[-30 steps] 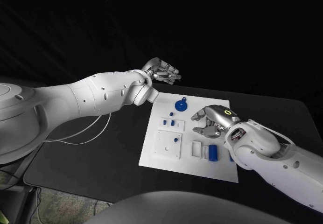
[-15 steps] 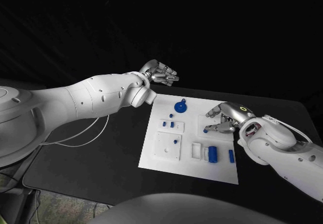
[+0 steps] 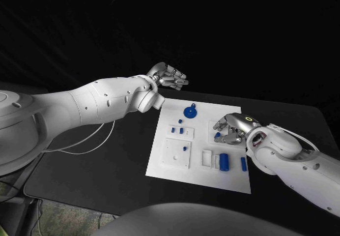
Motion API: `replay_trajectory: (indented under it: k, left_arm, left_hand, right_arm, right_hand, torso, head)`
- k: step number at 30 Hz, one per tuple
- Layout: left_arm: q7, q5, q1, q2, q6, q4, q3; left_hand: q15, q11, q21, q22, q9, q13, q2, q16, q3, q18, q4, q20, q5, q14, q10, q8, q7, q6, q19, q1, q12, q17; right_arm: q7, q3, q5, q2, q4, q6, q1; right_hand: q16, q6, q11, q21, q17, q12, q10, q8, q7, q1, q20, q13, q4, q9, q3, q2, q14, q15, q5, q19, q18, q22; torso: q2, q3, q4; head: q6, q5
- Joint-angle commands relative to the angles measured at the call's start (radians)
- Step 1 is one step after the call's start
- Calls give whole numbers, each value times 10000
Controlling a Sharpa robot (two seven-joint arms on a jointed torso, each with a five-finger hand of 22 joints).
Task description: Assemble the parts on the task board
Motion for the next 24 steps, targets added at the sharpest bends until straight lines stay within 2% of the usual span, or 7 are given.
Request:
replay_trajectory:
  k: [1,2,5,7,16,19,24]
  left_arm:
    - [138,70,5,24,126,5,7]
    - [134,70,5,25,127,4,7]
    - [123,70,4,27,129,1,7]
    - [119,70,4,27,128,0,7]
    - [91,70,3,27,126,-7,6]
    - [82,70,3,28,124,-9,6]
    - [73,70,3,30,124,-11,6]
  left_hand:
    - [14,-7,2,-7,6,3,80,-41,-84,15,0,21,-48,12,-47,-15,-32,11,54,-19,18,-11]
    - [14,-7,2,-7,6,3,80,-41,-84,15,0,21,-48,12,-47,-15,-32,11,54,-19,18,-11]
    - [14,-7,2,-7,6,3,80,-41,-84,15,0,21,-48,12,-47,-15,-32,11,54,-19,18,-11]
    - [14,-7,2,-7,6,3,80,-41,-84,15,0,21,-48,12,-47,-15,-32,11,54,-19,18,-11]
    - [16,-6,6,-9,5,3,110,-42,-91,18,6,21,-43,6,-53,-16,-32,12,54,-19,19,-12]
    - [17,-5,6,-9,5,3,117,-43,-92,18,11,22,-43,2,-56,-16,-31,14,54,-23,19,-12]
    - [17,-5,6,-9,5,3,117,-43,-92,18,11,22,-43,2,-56,-16,-31,14,54,-23,19,-12]
  right_arm:
    - [-14,-41,-437,47,-71,316,-8]
    - [-32,-62,-487,61,-99,323,-9]
    - [-71,-127,-619,110,-188,321,-10]
    - [-78,-159,-666,142,-223,298,-10]
    - [-58,-235,-734,232,-278,-1,-10]
    - [-60,-242,-747,244,-277,-111,-11]
    - [-142,-248,-823,258,-268,-376,-12]
  right_hand:
    - [68,86,-40,74,16,-31,237,-19,-2,2,-64,0,-96,-9,264,138,37,-54,-25,389,1,23]
    - [71,157,-65,82,17,-28,308,4,3,58,-68,2,-132,1,413,235,40,-60,-24,390,-7,28]
    - [95,432,-80,171,35,-69,449,-26,71,-338,-113,-6,-435,-5,1563,64,37,-79,-25,370,-70,94]
    - [109,531,-91,190,43,-67,498,-30,86,-496,-122,-4,-536,-5,1968,27,39,-87,-34,361,-74,117]
    - [130,1075,-229,247,56,-11,1048,54,150,-526,-149,12,-540,43,2540,396,41,-142,-26,371,-107,175]
    - [133,1308,-309,302,59,-67,1326,16,96,-584,-213,13,-570,50,2694,438,34,-211,-30,360,-138,235]
    - [114,1777,-494,457,61,-44,1828,57,-27,-618,-357,35,-560,126,2756,718,18,-376,-32,341,-201,375]
  torso:
    - [-10,2,-6]
    - [-12,2,-8]
    - [-6,5,-14]
    - [-4,9,-16]
    - [-5,12,-16]
    - [-2,11,-17]
    - [-6,8,-14]
  head:
    - [-16,-1]
    - [-19,2]
    - [-26,6]
    - [-26,13]
    - [-39,20]
    - [-55,20]
    - [-77,12]
